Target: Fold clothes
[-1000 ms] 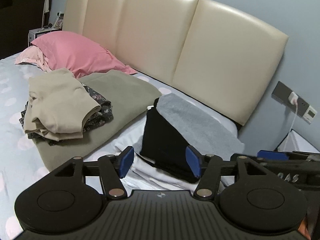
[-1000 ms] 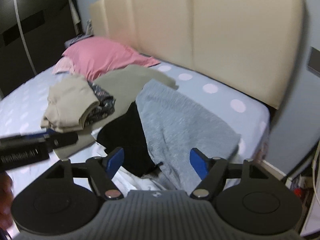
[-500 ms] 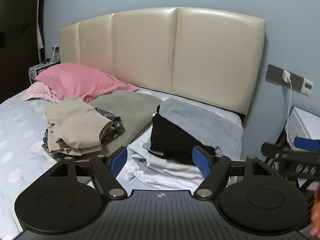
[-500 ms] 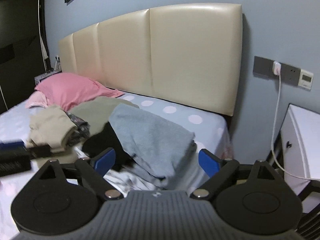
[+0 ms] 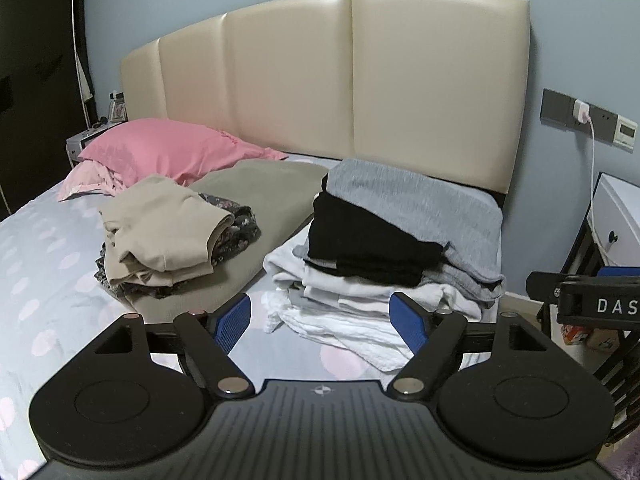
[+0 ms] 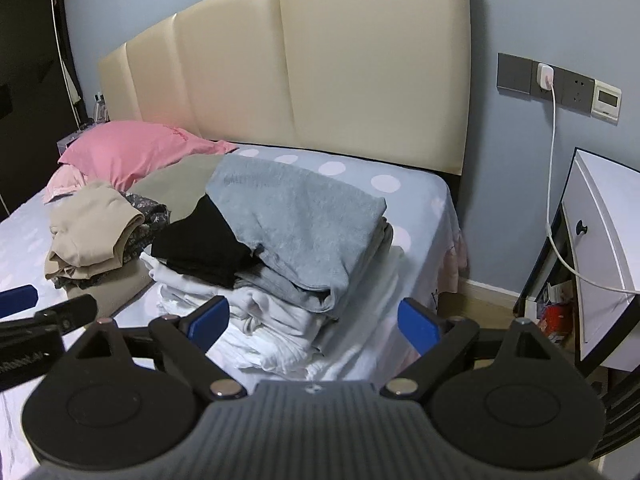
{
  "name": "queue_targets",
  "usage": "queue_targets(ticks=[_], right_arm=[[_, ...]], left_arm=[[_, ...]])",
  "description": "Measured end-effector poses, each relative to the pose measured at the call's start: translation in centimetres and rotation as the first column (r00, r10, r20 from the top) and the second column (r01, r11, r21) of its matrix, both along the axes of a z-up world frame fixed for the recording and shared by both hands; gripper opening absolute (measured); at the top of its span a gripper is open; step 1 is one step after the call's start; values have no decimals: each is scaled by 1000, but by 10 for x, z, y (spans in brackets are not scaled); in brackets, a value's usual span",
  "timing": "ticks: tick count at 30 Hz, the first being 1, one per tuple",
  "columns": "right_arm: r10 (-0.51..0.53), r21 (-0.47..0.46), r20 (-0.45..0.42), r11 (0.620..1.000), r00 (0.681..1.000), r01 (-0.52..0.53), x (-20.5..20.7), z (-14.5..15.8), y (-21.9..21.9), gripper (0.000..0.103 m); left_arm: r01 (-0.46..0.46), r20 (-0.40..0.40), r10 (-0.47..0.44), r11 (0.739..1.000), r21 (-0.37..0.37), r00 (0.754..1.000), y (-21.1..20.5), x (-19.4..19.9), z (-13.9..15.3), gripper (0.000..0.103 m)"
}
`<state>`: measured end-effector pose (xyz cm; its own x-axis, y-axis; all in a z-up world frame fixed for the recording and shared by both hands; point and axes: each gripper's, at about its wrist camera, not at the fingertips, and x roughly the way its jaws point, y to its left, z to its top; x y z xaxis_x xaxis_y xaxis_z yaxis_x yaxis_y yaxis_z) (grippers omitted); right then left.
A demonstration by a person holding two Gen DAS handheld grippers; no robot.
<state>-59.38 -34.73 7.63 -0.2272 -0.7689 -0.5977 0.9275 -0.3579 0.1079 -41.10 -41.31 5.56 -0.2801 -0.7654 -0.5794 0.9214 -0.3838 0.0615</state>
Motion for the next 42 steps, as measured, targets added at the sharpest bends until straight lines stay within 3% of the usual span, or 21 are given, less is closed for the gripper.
queue_targets(ticks=[5, 13, 19, 42], right_arm=[[-26, 7, -21, 1000, 999, 26, 2, 0, -3, 92], [-93, 20, 25, 996, 995, 92, -6, -1, -5, 93], [-68, 30, 1, 997, 998, 68, 0, -1, -8, 93], [-62, 53, -4, 997, 998, 62, 1, -5, -9, 93]], left_arm=[[1, 7, -1, 1000, 18, 1000, -2, -5, -3, 75], [1, 20, -2, 999, 53, 1000, -10, -13, -7, 75], [6, 40, -10, 996, 86, 999, -10, -15, -15, 75], [21, 38, -25, 994, 106, 999, -11, -20, -11, 75]])
